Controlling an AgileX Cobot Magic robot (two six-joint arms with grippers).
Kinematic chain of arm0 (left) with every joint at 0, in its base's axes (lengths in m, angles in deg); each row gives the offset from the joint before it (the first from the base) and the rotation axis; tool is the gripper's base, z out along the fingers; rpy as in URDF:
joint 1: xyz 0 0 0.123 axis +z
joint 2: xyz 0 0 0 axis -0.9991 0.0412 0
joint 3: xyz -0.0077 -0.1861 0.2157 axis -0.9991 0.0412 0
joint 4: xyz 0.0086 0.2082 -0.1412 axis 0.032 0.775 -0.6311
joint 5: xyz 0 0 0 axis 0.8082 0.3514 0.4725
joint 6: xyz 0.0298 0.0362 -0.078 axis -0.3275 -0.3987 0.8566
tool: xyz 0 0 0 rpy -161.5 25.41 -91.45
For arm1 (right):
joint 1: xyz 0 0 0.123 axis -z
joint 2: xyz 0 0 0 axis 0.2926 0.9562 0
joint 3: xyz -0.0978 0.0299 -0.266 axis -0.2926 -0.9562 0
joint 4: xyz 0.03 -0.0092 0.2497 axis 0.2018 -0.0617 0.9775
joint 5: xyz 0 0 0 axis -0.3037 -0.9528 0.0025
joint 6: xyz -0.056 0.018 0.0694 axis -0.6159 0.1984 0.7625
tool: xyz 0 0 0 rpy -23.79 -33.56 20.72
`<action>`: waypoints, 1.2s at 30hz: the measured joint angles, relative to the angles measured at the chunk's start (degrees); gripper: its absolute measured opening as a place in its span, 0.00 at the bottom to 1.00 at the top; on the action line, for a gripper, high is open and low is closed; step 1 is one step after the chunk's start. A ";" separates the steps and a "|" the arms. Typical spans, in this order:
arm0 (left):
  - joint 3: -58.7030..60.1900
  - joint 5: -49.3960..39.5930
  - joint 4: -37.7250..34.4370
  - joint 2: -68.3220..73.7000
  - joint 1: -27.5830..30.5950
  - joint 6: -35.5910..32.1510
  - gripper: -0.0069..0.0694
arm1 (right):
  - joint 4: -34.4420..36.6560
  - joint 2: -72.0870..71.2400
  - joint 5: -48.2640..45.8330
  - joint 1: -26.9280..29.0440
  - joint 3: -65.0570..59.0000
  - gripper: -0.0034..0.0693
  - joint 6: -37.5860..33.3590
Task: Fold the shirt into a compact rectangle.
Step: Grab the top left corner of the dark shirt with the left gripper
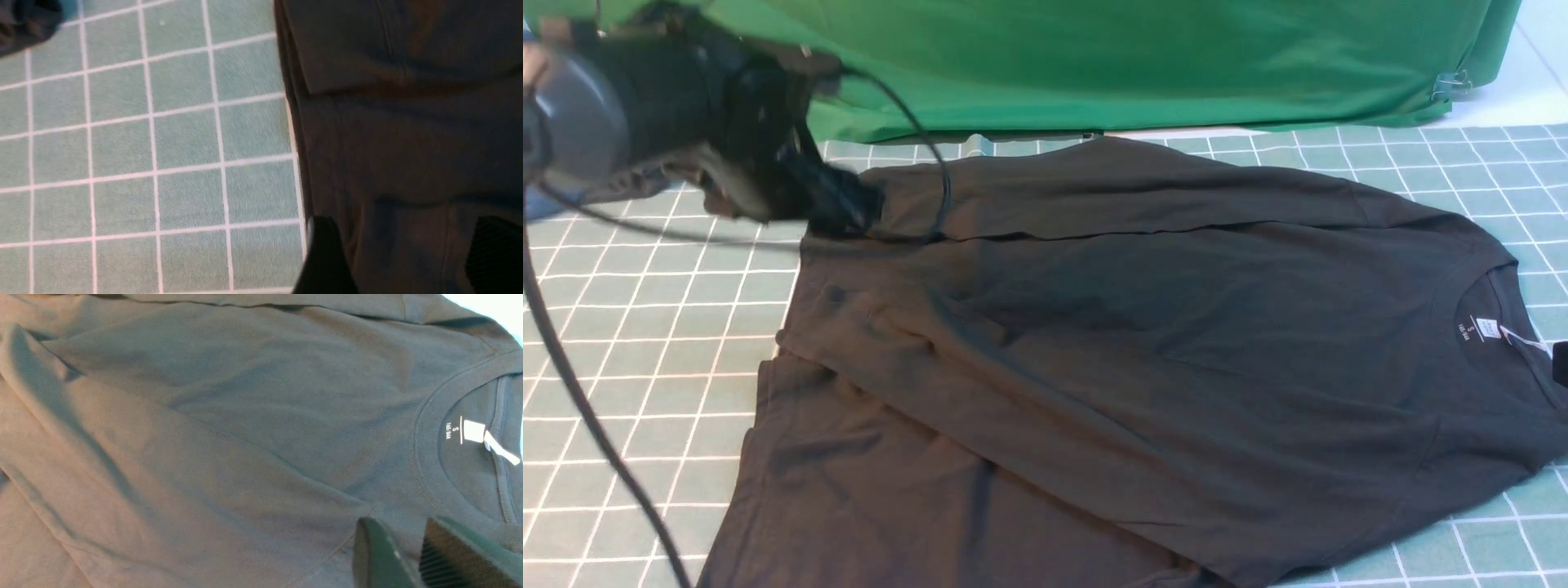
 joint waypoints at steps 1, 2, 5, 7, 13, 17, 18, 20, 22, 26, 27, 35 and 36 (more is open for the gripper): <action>-1.52 -0.77 -0.61 0.33 0.00 0.28 0.65 | 0.00 0.00 0.00 0.00 0.00 0.27 0.00; -4.01 -1.20 -1.50 0.83 0.00 0.42 0.64 | 0.00 0.00 0.00 0.00 0.00 0.27 -0.05; -9.89 -1.69 -5.17 3.75 0.41 0.42 0.62 | 0.00 0.00 -0.05 0.00 0.00 0.27 -0.05; -13.68 -2.06 -8.63 6.43 1.17 0.02 0.61 | 0.00 0.00 -0.05 0.00 0.00 0.27 -0.05; -19.93 -3.09 -13.42 14.76 4.71 -0.23 0.59 | 0.00 0.00 -0.05 0.00 0.00 0.27 -0.05; -22.23 -3.03 -14.74 20.04 6.74 -0.28 0.59 | 0.00 0.00 -0.33 0.00 0.00 0.27 -0.05; -22.54 -2.84 -15.45 21.09 7.05 -0.28 0.59 | 0.00 0.00 -0.35 0.00 0.00 0.27 -0.05; -22.86 -2.28 -16.68 22.97 7.67 -0.28 0.59 | 0.00 0.00 -0.41 0.00 0.00 0.28 -0.05; -22.86 -1.76 -17.49 24.44 8.13 -0.28 0.59 | 0.00 0.00 -0.41 0.00 0.00 0.28 -0.05; -22.86 -0.31 -18.17 25.91 8.57 -0.28 0.59 | 0.00 0.00 -0.41 0.00 0.00 0.28 -0.05; -22.86 0.38 -18.23 26.22 8.59 -0.28 0.59 | 0.00 0.00 -0.41 0.00 0.00 0.29 -0.05; -22.88 1.86 -19.34 26.81 8.59 -2.00 0.44 | 0.00 0.00 -0.41 0.00 0.00 0.30 -0.05; -22.88 1.86 -19.52 26.81 8.59 -2.32 0.41 | 0.00 0.00 -0.41 0.00 0.00 0.30 -0.05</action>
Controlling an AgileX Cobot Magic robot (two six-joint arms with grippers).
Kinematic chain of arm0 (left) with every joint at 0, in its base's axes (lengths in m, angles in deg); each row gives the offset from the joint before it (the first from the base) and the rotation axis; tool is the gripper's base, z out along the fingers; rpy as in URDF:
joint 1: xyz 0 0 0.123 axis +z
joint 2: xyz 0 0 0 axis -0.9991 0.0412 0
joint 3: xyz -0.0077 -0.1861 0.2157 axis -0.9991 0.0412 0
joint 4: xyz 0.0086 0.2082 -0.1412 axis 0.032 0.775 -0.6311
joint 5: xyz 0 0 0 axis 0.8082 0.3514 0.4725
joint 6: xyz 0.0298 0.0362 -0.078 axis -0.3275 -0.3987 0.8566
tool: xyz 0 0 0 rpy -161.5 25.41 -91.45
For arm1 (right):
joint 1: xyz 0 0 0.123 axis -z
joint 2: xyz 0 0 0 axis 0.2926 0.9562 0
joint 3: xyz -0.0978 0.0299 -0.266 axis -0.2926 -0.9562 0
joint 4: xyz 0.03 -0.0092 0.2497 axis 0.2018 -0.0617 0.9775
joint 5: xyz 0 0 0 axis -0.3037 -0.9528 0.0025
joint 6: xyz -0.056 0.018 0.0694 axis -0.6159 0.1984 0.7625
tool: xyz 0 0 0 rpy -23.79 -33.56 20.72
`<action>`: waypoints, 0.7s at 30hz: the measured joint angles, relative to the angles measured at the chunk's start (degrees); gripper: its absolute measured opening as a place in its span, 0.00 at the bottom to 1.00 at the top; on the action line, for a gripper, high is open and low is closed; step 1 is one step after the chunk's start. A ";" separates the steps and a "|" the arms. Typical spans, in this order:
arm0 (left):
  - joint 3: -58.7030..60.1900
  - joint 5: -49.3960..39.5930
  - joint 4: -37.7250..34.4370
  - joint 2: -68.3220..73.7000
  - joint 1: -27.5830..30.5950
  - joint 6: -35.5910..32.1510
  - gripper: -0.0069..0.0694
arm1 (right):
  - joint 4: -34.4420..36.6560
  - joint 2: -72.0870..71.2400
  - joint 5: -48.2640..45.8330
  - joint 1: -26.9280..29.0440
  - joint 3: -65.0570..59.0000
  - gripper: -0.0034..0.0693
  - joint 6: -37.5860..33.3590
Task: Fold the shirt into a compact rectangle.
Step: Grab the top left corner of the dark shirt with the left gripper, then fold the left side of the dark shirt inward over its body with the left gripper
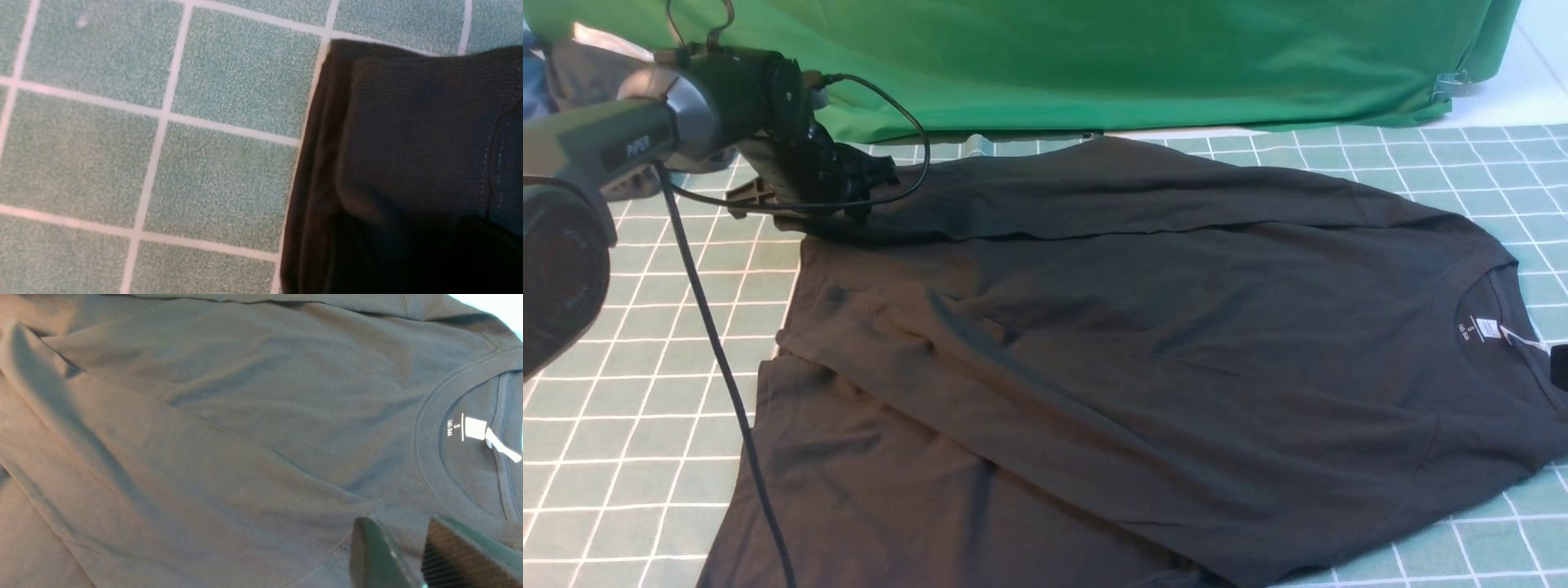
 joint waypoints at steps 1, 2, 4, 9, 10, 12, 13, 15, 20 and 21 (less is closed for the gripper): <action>0.00 -0.05 -0.75 0.00 0.00 -1.39 0.32 | 0.00 0.00 0.00 0.00 0.00 0.30 0.00; 0.00 -0.05 -1.32 0.00 0.00 -2.66 0.23 | 0.00 0.00 0.05 0.00 0.00 0.30 0.00; 0.00 -0.34 -1.67 -0.08 0.00 -3.92 0.15 | 0.00 0.00 0.05 0.00 0.00 0.30 0.00; 0.00 -2.28 -1.98 -3.32 0.00 -5.32 0.11 | 0.00 0.00 0.00 0.00 0.00 0.31 0.00; 0.00 -2.65 -1.98 -4.50 0.00 -5.78 0.11 | 0.00 0.00 0.00 0.00 0.00 0.31 0.00; 0.00 -3.55 -2.40 -6.49 0.00 -6.31 0.11 | 0.00 0.00 0.00 0.00 0.00 0.31 0.00; 0.00 -4.47 -3.30 -8.01 0.00 -7.00 0.11 | 0.00 0.00 0.00 0.00 0.00 0.31 0.00; 0.00 -6.46 -5.17 -9.95 0.00 -8.64 0.11 | 0.00 0.00 0.00 0.00 0.00 0.31 -0.04; -0.04 -12.96 -9.39 -14.13 0.00 -11.98 0.11 | -0.08 0.00 0.00 0.00 0.00 0.31 -0.04; -0.04 -15.82 -9.92 -15.32 0.00 -12.51 0.11 | -0.45 0.00 0.00 0.00 0.00 0.31 -0.04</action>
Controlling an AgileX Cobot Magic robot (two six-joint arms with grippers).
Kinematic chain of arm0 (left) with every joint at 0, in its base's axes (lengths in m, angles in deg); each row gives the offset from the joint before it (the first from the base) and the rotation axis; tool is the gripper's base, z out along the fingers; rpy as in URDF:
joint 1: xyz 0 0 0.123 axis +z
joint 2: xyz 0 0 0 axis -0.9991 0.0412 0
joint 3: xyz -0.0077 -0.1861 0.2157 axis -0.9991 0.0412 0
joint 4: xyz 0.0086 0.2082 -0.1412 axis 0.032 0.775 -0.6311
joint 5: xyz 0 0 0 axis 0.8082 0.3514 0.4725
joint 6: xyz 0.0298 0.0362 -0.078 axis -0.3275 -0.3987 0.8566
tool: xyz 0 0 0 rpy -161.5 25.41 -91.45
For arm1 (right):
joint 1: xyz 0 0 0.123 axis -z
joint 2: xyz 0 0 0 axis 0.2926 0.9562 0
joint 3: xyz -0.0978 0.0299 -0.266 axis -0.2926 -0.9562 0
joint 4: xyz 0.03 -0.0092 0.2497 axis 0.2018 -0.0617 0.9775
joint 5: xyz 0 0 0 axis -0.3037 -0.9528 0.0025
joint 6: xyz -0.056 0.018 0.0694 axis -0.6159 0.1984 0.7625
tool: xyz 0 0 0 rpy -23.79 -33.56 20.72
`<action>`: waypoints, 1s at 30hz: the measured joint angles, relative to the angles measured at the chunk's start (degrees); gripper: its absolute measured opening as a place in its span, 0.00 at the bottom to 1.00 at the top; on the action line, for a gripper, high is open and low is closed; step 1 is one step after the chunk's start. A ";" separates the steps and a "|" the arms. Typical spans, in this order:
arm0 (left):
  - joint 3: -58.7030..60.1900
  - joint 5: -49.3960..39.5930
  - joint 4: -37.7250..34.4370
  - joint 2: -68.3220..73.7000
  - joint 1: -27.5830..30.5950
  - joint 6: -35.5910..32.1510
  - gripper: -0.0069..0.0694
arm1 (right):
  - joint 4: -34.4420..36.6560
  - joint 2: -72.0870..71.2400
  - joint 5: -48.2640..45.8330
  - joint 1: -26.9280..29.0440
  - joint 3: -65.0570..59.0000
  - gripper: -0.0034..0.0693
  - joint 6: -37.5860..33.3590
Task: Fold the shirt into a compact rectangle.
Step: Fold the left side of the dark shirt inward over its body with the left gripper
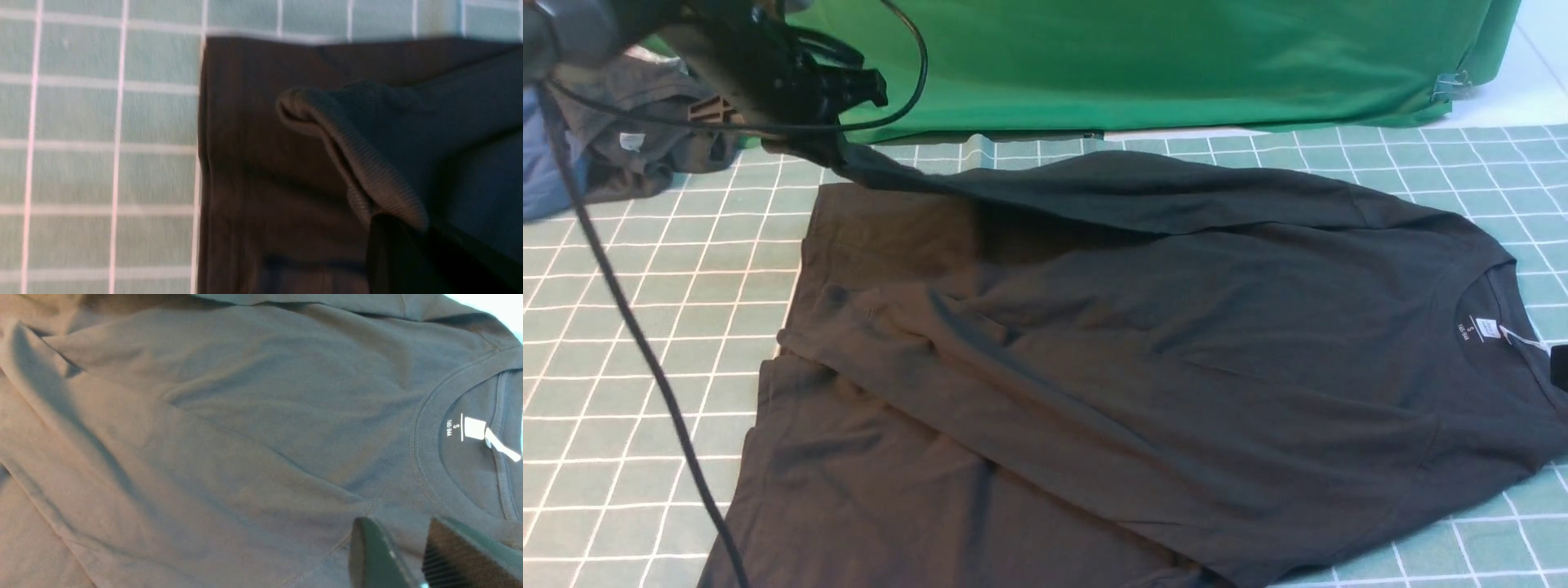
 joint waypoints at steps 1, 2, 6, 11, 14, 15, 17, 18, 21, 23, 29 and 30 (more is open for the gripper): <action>0.18 -2.55 -0.09 -1.14 0.00 -0.36 0.11 | -0.68 0.00 -0.07 0.00 0.00 0.31 0.00; 0.58 -3.24 -0.09 -2.09 0.00 -0.45 0.11 | -1.02 0.00 -0.07 0.00 0.00 0.31 0.00; 5.46 -4.87 -0.27 -6.64 0.00 -0.91 0.11 | -3.61 0.00 -0.02 0.00 0.00 0.32 0.00; 18.10 -1.27 -1.11 -15.70 -0.13 -0.30 0.11 | -4.53 0.00 0.14 0.00 -0.06 0.32 0.48; 23.35 -0.36 -1.10 -19.23 -0.96 0.17 0.11 | -4.57 0.00 1.34 0.00 -0.78 0.32 0.49; 27.01 0.14 -1.10 -21.10 -1.75 0.54 0.11 | -4.57 0.00 2.26 0.00 -1.54 0.32 0.57; 32.27 1.45 -1.18 -23.02 -3.00 1.13 0.11 | -4.57 0.00 3.34 0.00 -2.90 0.32 0.64; 33.13 1.62 -1.26 -23.30 -3.10 1.20 0.11 | -4.57 0.00 3.44 0.00 -3.02 0.32 0.64; 38.88 3.51 -1.26 -24.07 -4.56 2.12 0.11 | -4.57 0.00 3.85 0.00 -4.42 0.32 0.64; 40.95 4.48 -1.26 -24.07 -4.74 2.32 0.11 | -4.52 0.00 3.98 0.00 -4.81 0.32 0.70; 46.21 6.29 -1.26 -24.12 -5.13 2.31 0.13 | -4.52 0.00 4.28 0.00 -5.09 0.33 1.30; 46.88 6.50 -1.26 -24.12 -5.13 2.31 0.16 | -4.52 0.00 4.28 0.00 -5.09 0.33 1.30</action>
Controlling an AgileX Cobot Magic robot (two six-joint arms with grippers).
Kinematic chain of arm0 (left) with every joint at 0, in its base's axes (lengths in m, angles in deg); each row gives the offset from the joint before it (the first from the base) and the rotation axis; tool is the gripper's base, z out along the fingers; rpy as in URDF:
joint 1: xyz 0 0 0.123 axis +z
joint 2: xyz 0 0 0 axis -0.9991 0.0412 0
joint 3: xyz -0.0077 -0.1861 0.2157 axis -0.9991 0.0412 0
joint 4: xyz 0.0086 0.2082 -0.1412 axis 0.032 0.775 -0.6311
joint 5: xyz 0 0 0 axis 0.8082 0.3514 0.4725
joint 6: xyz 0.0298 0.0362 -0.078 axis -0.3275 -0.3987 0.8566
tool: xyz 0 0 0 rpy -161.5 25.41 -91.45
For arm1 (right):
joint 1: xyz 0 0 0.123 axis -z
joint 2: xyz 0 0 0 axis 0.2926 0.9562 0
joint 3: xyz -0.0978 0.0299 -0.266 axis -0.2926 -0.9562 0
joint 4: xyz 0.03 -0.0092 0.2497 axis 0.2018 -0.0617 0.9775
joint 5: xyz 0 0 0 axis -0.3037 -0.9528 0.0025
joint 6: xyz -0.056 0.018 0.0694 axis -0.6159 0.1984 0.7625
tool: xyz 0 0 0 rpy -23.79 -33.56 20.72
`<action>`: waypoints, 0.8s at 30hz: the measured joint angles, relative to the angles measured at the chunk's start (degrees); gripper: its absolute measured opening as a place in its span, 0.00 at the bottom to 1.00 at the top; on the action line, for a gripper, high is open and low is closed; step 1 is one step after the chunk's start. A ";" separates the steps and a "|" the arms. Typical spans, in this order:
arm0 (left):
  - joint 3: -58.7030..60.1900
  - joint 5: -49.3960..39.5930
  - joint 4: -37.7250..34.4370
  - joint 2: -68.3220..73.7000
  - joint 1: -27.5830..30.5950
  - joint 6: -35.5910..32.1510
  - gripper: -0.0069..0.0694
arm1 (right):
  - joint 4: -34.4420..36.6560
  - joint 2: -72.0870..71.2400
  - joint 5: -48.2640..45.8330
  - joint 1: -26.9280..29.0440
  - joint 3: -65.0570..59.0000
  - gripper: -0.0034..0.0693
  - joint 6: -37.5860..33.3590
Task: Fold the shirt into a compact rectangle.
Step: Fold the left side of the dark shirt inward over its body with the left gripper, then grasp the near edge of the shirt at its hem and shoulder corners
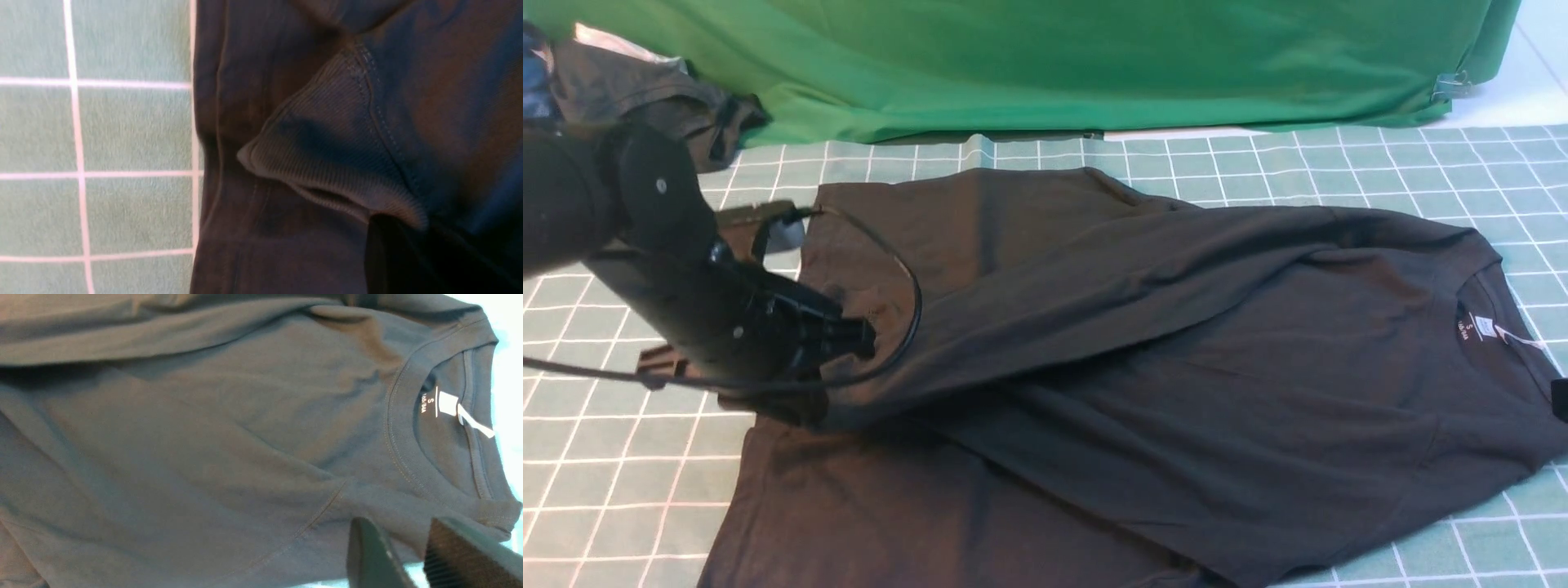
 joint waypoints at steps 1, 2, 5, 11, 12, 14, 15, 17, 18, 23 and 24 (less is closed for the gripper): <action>0.06 0.00 0.00 0.00 0.00 0.00 0.16 | 0.00 0.00 0.00 0.00 0.00 0.33 0.00; 0.40 0.06 0.00 0.00 0.00 0.00 0.22 | 0.00 0.00 0.00 0.00 0.00 0.33 0.00; 0.61 0.20 0.11 0.00 0.00 -0.18 0.36 | 0.05 0.00 0.00 0.00 0.00 0.33 0.19; 0.61 -5.86 0.62 -0.17 0.00 -0.51 0.64 | 0.05 0.00 0.08 0.00 0.00 0.34 0.68; 0.67 -8.78 1.23 -0.17 0.00 -0.51 0.68 | 0.05 0.00 0.21 0.00 0.00 0.34 0.75; 1.35 -11.73 1.52 -0.43 0.00 -0.46 0.71 | 0.05 0.00 0.33 0.00 0.00 0.34 0.80; 2.14 -12.66 1.57 -0.79 0.00 -0.46 0.71 | 0.05 0.00 0.49 0.00 0.00 0.34 0.80; 4.99 -12.78 1.51 -2.06 0.00 -0.32 0.71 | 0.05 0.00 0.84 0.00 0.00 0.34 0.80; 6.68 -12.29 1.83 -2.93 0.00 0.02 0.71 | 0.05 0.00 0.96 0.00 0.00 0.35 0.80; 15.80 -6.23 7.11 -7.26 0.00 3.71 0.70 | 0.05 0.00 2.23 0.00 0.00 0.35 0.80; 17.41 -4.47 8.44 -7.72 0.00 4.48 0.70 | 0.05 0.00 2.54 0.00 0.00 0.35 0.80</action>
